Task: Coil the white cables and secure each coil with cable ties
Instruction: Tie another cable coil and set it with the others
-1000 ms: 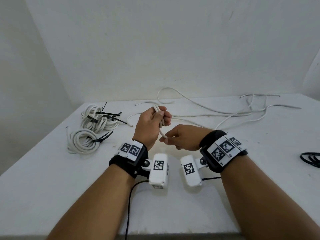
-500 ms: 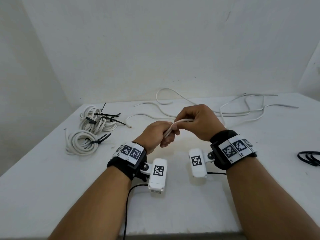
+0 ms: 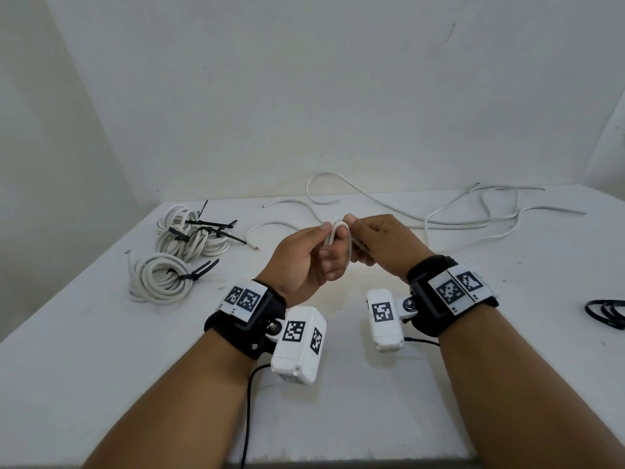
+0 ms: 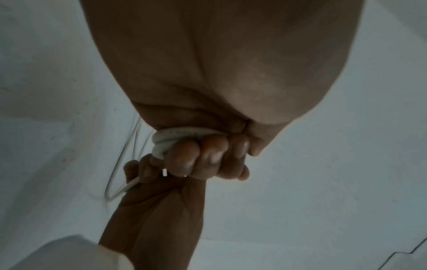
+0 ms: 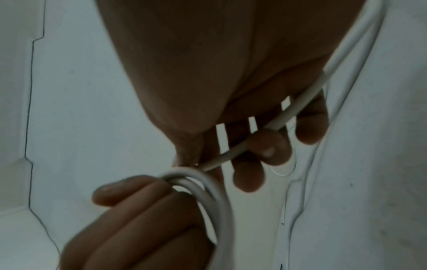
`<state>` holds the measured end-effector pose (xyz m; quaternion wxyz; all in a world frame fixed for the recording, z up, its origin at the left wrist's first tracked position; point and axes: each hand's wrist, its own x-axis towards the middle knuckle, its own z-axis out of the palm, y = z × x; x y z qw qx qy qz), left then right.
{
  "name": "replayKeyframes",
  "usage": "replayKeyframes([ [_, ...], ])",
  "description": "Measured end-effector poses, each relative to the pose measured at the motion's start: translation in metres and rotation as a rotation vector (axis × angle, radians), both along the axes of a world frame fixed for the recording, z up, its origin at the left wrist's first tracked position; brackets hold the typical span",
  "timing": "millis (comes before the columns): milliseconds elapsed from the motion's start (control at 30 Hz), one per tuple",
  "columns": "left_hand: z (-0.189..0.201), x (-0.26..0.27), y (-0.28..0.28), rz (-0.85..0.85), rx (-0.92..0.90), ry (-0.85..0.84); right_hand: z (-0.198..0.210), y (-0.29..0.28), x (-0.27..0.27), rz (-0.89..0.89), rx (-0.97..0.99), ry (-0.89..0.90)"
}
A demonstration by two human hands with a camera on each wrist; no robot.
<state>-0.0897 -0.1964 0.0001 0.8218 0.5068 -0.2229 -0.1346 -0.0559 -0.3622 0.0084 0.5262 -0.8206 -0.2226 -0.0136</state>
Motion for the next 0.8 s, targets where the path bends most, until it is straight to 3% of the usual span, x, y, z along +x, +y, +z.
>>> replayKeyframes([
  [133, 0.01, 0.0, 0.005, -0.069, -0.31, 0.022, -0.005, 0.0, -0.001, 0.004, -0.364, 0.072],
  [233, 0.014, 0.008, 0.009, 0.091, -0.409, 0.012, -0.001, 0.009, -0.007, 0.052, -0.45, 0.054],
  [333, 0.008, 0.019, 0.012, 0.365, -0.353, 0.051, 0.004, 0.022, -0.016, 0.125, -0.509, 0.048],
  [400, 0.0, 0.024, 0.013, 0.547, -0.209, 0.053, 0.002, 0.028, -0.021, 0.185, -0.598, 0.036],
  [467, -0.006, 0.022, 0.009, 0.639, 0.095, 0.004, 0.001, 0.029, -0.024, 0.202, -0.657, -0.011],
  [567, -0.008, 0.014, 0.005, 0.617, 0.797, -0.116, 0.004, 0.022, -0.025, 0.176, -0.654, -0.15],
  [633, -0.007, 0.011, 0.002, 0.506, 1.114, -0.216, 0.006, 0.014, -0.022, 0.082, -0.523, -0.189],
  [700, -0.006, 0.009, 0.0, 0.39, 1.139, -0.24, 0.009, 0.005, -0.018, -0.006, -0.369, -0.208],
  [800, -0.006, 0.006, -0.002, 0.334, 0.867, -0.087, 0.009, -0.004, -0.013, -0.077, -0.247, -0.229],
])
